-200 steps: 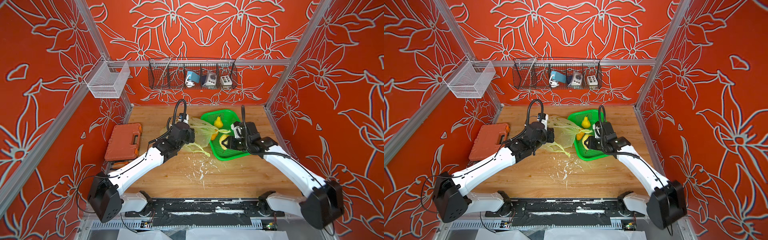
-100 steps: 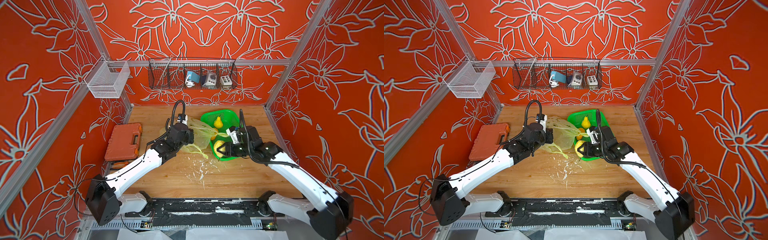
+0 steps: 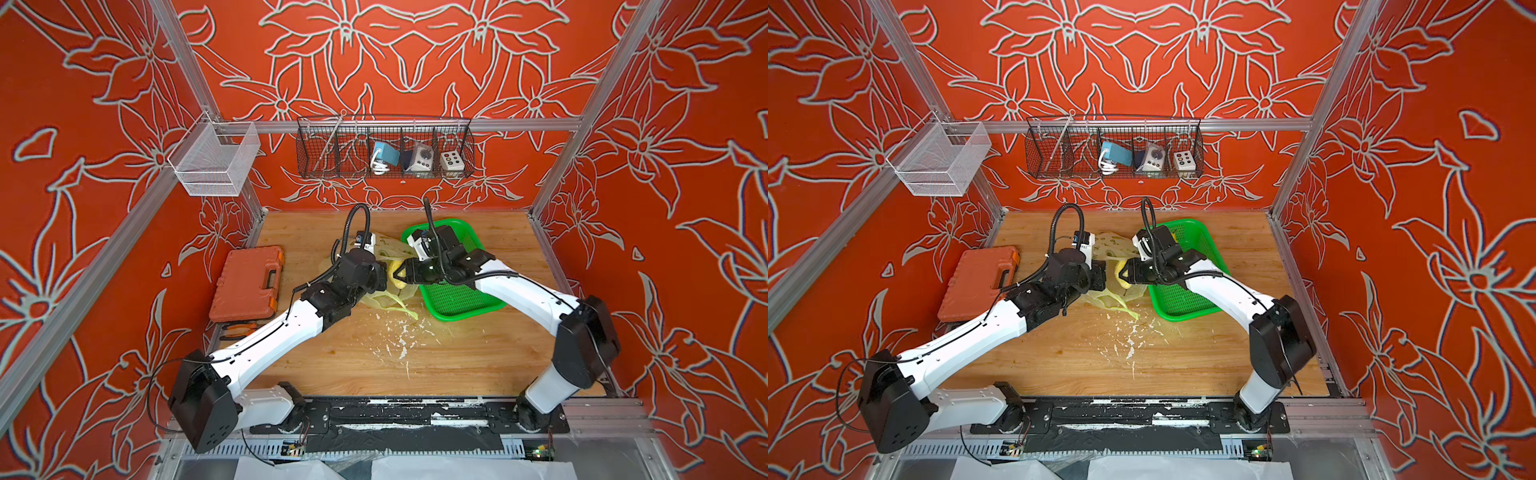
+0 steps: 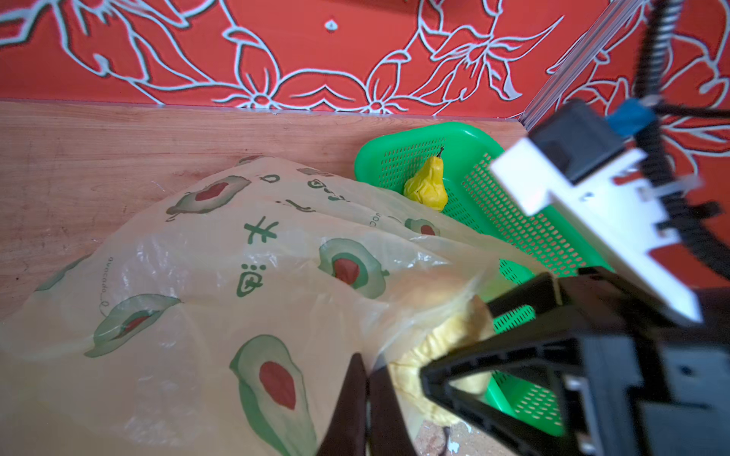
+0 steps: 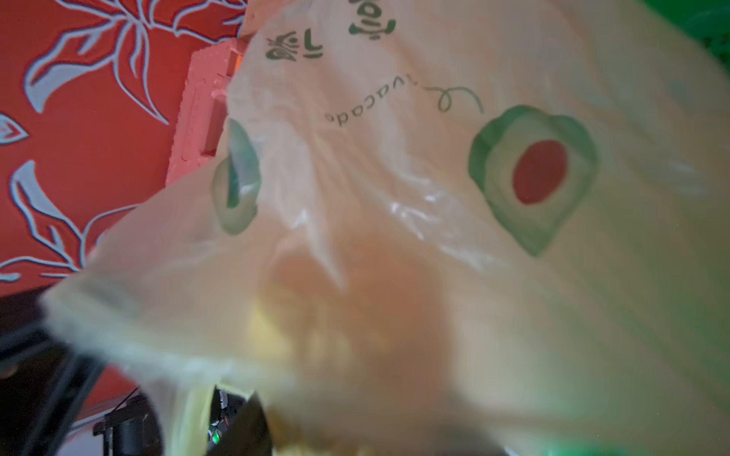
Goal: Place the pears into plastic bags & tie knots
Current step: Place the pear in the plastic bag, then pick up the pear from the basket.
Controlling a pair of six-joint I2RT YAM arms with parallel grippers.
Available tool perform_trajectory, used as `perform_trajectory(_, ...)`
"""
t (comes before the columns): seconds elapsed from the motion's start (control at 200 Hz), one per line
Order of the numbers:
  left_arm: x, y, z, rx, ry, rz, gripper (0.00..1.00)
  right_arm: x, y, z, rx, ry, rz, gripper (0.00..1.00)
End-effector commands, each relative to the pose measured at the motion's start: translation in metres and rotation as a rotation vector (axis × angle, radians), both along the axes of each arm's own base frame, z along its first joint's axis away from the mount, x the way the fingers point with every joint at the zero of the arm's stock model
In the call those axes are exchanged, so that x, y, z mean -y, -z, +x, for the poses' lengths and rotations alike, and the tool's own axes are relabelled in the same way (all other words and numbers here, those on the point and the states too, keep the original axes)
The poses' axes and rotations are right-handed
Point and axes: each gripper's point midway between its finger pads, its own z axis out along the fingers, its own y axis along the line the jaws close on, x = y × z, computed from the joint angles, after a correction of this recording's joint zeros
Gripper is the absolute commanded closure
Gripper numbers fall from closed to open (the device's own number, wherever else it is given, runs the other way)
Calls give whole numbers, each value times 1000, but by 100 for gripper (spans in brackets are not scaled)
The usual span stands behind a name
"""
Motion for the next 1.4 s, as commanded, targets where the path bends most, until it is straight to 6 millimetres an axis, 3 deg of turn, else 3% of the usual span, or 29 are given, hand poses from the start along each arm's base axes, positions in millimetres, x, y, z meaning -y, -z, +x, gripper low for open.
perform_trajectory(0.0, -1, -6, 0, 13, -3, -35, 100, -15, -6, 13, 29, -1, 20, 31)
perform_trajectory(0.155, -2, 1, 2, -14, -31, -41, 100, -19, -21, 12, 53, -48, 33, 23)
perform_trajectory(0.28, -6, 7, 4, -28, -68, -55, 100, -5, -41, -4, 65, -71, 49, 23)
perform_trajectory(0.365, -7, 13, 4, -45, -83, -51, 100, 20, -61, -14, 97, -31, 74, 23)
perform_trajectory(0.49, -9, 15, 4, -47, -93, -51, 100, 90, -83, -14, 140, 155, 72, 23)
perform_trajectory(0.621, -11, 17, 3, -47, -100, -47, 100, 169, -50, 0, 78, 424, -11, 23)
perform_trajectory(0.721, -14, 17, 2, -45, -107, -44, 100, 191, -11, 12, 8, 504, -87, 23)
perform_trajectory(0.826, -16, 16, 0, -43, -113, -46, 100, 185, 23, 33, -53, 511, -97, 21)
perform_trajectory(0.936, -17, 16, -1, -43, -115, -54, 100, 163, 49, 60, -114, 458, -64, 20)
perform_trajectory(1.061, -17, 16, -2, -45, -115, -60, 100, 140, 61, 84, -136, 413, -38, 20)
perform_trajectory(1.396, -16, 18, -3, -48, -110, -63, 100, 101, 100, 121, -198, 409, -30, 19)
